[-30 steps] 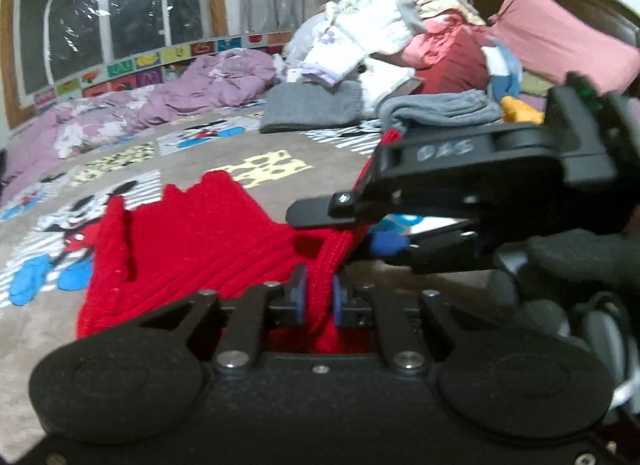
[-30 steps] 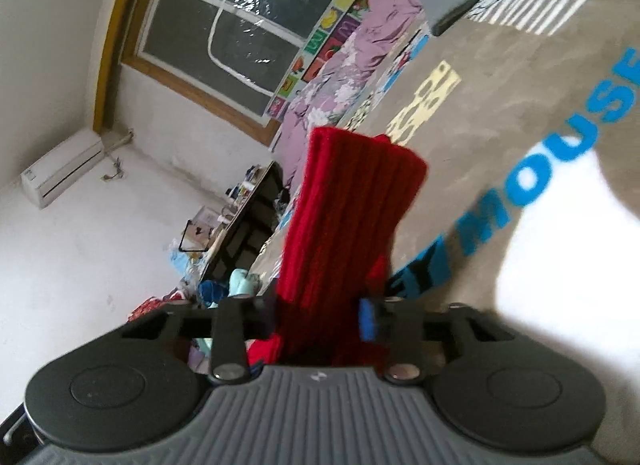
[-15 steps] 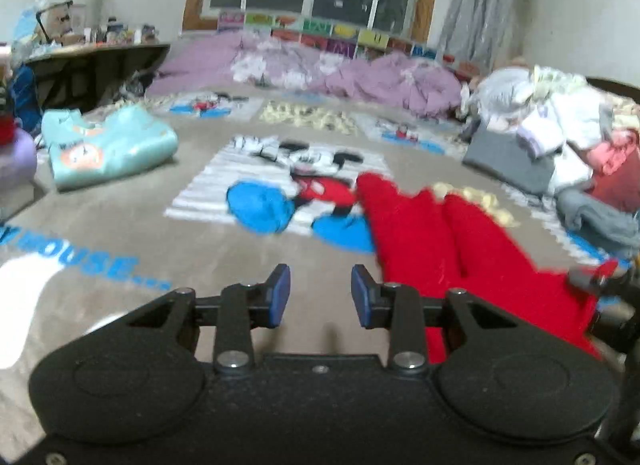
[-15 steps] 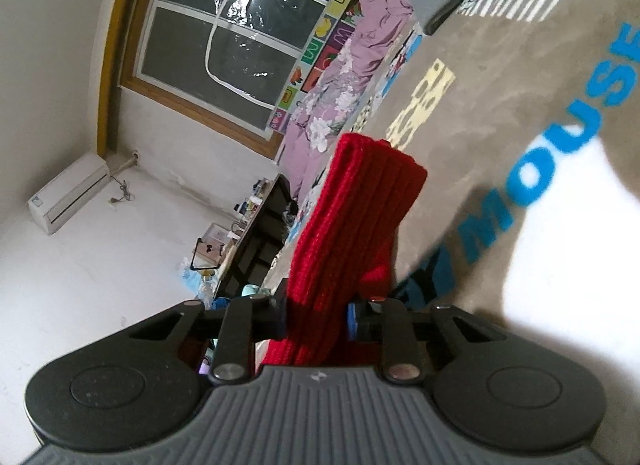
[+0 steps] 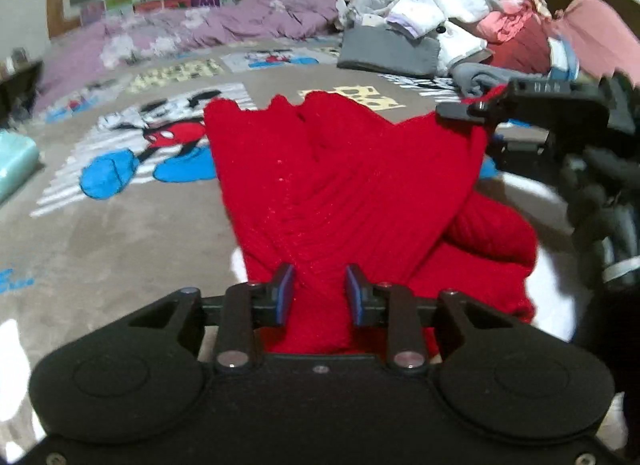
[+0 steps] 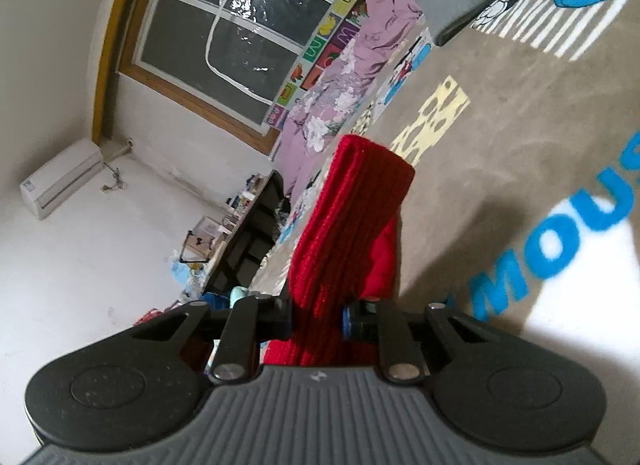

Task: Fold clothes
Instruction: 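Fold the hem over toward the collar with both tools, open right tool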

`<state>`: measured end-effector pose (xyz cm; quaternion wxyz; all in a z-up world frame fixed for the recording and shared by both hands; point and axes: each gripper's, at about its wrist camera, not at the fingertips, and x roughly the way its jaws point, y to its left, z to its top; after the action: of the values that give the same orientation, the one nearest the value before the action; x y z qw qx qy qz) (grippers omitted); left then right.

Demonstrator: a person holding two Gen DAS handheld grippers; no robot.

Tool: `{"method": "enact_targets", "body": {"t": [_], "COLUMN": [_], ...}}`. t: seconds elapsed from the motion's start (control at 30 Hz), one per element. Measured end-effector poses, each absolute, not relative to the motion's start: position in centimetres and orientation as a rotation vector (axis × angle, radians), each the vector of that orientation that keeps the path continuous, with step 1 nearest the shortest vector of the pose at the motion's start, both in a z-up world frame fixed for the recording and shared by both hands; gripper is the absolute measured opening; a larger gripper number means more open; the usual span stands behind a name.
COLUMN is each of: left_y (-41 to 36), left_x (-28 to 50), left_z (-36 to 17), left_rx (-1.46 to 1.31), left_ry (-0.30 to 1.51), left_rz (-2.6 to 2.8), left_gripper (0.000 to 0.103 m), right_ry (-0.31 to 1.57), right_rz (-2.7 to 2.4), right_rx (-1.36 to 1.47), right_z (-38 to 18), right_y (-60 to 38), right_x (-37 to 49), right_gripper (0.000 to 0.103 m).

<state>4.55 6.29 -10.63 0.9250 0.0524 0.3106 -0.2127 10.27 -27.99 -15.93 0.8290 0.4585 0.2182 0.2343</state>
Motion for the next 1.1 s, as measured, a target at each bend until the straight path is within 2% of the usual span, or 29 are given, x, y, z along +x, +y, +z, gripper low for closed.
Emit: {"method": "enact_targets", "body": {"t": [0.17,0.3,0.67,0.7,0.87,0.97,1.0,1.03,1.1], "left_y": [10.5,10.5,8.3,8.5,8.7,8.4,8.3,8.2,7.9], "left_x": [6.4,7.9,8.4,8.4,7.0,6.4,6.3,6.1,6.0], "left_z": [-7.8,-7.8,-11.1,-11.1,-9.7,-9.5,-9.4,-9.4,-9.5], "left_rx": [-0.015,-0.023,0.082,0.076,0.077,0.077,0.077,0.078,0.087], "left_ry": [0.546,0.513,0.627,0.631,0.551,0.542,0.541,0.539,0.549], "left_rz": [-0.382,-0.448,-0.606,-0.613,-0.648,-0.705,-0.724,-0.742,-0.776], "left_gripper": [0.026,0.025,0.025,0.028,0.029,0.034,0.041,0.044,0.044], "right_ry": [0.496,0.525,0.553,0.561,0.613,0.636,0.642,0.647,0.658], "right_rz": [0.469,0.449,0.429,0.427,0.387,0.364,0.357,0.354,0.348], "right_rx": [0.927,0.869,0.689,0.669,0.551,0.511,0.503,0.503,0.502], "right_z": [-14.7,-13.2,-8.1,-7.7,-6.4,-5.9,-5.7,-5.6,-5.4], "right_y": [-27.5,-26.7,-23.3,-22.9,-20.5,-19.3,-18.9,-18.6,-18.0], "right_x": [10.3,10.7,12.0,12.2,13.5,14.3,14.5,14.7,15.1], "right_gripper": [0.022,0.022,0.022,0.022,0.022,0.022,0.022,0.022,0.022]}}
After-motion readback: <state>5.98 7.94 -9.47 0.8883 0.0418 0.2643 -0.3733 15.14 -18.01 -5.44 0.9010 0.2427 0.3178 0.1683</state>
